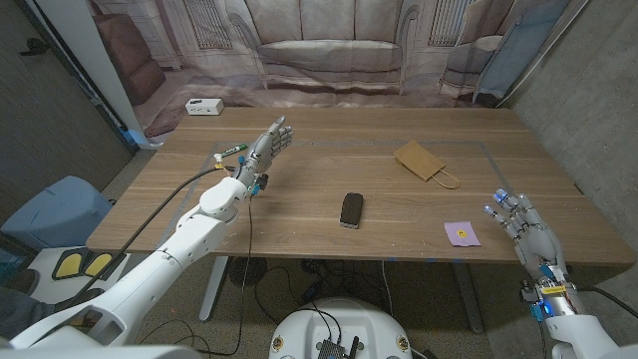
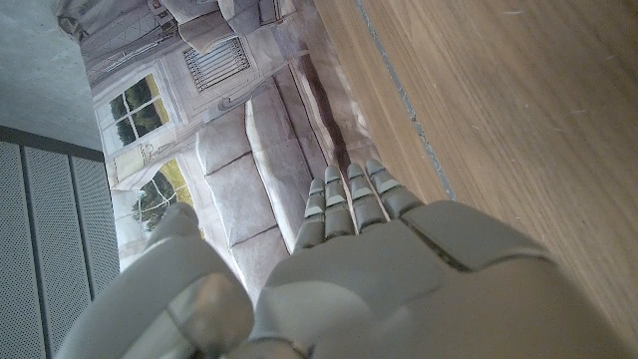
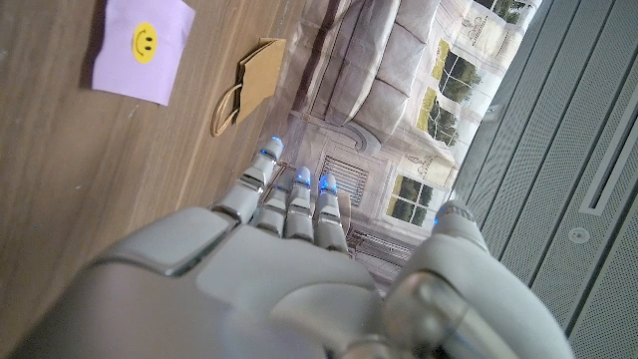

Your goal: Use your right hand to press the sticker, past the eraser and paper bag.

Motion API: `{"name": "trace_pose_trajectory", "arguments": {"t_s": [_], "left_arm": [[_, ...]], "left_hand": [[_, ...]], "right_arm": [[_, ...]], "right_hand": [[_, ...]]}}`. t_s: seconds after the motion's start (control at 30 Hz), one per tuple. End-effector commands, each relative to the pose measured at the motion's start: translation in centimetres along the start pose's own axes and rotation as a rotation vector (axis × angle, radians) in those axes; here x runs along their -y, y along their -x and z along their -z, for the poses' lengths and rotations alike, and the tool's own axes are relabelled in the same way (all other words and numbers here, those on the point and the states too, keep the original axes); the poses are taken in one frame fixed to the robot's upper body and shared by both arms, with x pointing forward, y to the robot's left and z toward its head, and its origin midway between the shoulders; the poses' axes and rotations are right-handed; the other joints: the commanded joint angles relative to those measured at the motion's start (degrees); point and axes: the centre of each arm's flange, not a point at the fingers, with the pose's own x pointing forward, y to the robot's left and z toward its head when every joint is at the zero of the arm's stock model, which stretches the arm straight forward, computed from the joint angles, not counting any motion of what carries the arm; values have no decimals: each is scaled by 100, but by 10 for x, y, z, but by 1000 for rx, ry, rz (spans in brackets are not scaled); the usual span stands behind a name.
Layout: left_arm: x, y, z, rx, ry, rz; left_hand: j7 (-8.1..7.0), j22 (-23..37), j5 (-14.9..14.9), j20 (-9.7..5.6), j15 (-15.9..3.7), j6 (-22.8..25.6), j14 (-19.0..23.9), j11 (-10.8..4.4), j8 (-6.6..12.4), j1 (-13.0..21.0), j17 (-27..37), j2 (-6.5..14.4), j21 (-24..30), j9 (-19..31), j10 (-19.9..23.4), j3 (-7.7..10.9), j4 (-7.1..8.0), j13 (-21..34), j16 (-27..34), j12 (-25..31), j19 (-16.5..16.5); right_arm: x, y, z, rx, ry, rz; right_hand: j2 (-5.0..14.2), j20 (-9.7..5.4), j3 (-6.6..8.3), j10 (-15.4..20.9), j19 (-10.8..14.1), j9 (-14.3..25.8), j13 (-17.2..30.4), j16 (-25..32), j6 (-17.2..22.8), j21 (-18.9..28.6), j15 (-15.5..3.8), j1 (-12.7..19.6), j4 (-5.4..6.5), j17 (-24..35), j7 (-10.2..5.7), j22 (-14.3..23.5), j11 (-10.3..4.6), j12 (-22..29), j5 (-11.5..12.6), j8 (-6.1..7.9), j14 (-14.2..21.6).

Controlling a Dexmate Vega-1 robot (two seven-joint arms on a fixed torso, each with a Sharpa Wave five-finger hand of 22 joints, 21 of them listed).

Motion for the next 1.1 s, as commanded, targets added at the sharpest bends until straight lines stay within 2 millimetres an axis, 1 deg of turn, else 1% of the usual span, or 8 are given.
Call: {"name": "trace_pose_trajectory", "arguments": {"t_s": [0.03, 0.17, 0.5, 0.6, 0.67, 0.7, 0.77, 1.1], "left_arm": [[6, -1, -5, 9, -8, 1], [7, -1, -6, 17, -5, -7], [6, -2, -7, 26, -3, -5], [5, -2, -7, 29, -2, -12], [5, -2, -6, 28, -2, -12], [5, -3, -6, 28, -1, -12], [4, -3, -6, 27, -1, -12], [4, -9, -9, 27, -10, -3]], "left_hand": [[19, 19, -4, -37, -3, 51, 60, 13, 18, 26, 15, 78, -23, 31, 34, 18, -52, -3, -10, 41, 48], [2, 15, -7, -166, -58, 166, 207, -44, 38, 40, 13, 88, 10, 31, 210, 20, -82, -11, 17, 90, 248], [-15, 13, -8, -125, -50, 169, 205, 13, 18, 46, 12, 91, -36, 32, 174, 17, -103, -15, -10, 57, 220], [-42, 13, -9, -108, -65, 238, 244, -69, 36, 47, 12, 97, -35, 33, 239, 17, -113, -17, -7, 74, 269], [-64, 13, -9, -119, -96, 266, 286, -97, 41, 46, 12, 98, -31, 33, 269, 16, -117, -18, 4, 81, 300], [-67, 13, -10, -119, -101, 269, 296, -86, 40, 46, 12, 99, -33, 33, 275, 15, -118, -18, 6, 81, 302], [-68, 13, -10, -122, -117, 282, 304, -98, 42, 46, 12, 99, -34, 33, 288, 15, -121, -19, 5, 84, 310], [-85, 14, -11, -86, -101, 308, 288, -79, 37, 50, 12, 109, -65, 34, 253, 17, -134, -20, -17, 57, 286]], "right_arm": [[1, 13, 5, -1, 85, -5], [1, 14, 5, 1, 139, -9], [-4, 19, -1, 17, 257, 36], [-7, 20, -3, 19, 301, 35], [-8, 19, -5, 15, 331, 38], [-9, 19, -5, 13, 347, 39], [-9, 19, -6, 16, 365, 44], [-17, 22, -9, 19, 529, 83]], "right_hand": [[5, 6, -12, 48, 33, 10, -6, 1, 51, -22, -22, -7, -43, 11, -15, 10, -39, 3, 6, -4, 46], [-35, 6, -33, 28, -16, 10, -7, -21, 32, -49, -36, -17, -56, 7, -57, 10, -40, -11, 4, -16, 10], [39, -57, -23, -187, -195, 12, -10, -95, -62, -123, -123, -49, -53, 8, -262, 12, -167, -110, 27, -67, -144], [54, -62, -14, -227, -194, 12, -12, -95, -78, -119, -151, -37, -62, 3, -302, 12, -160, -126, 30, -73, -138], [93, -70, 10, -325, -179, 11, -20, -94, -114, -107, -164, -7, -89, -8, -463, 10, -387, -160, 40, -87, -115], [98, -37, 13, -325, -148, 7, -27, -86, -98, -93, -148, -2, -104, -12, -579, 10, -596, -157, 40, -81, -89], [126, -35, 36, -359, -109, 2, -36, -66, -97, -80, -168, 40, -134, -20, -648, 10, -720, -171, 44, -83, -25], [126, -68, 49, -455, -119, -8, -51, -99, -18, -91, -190, 83, -184, -29, -756, 9, -755, -201, 44, -62, -88]]}}
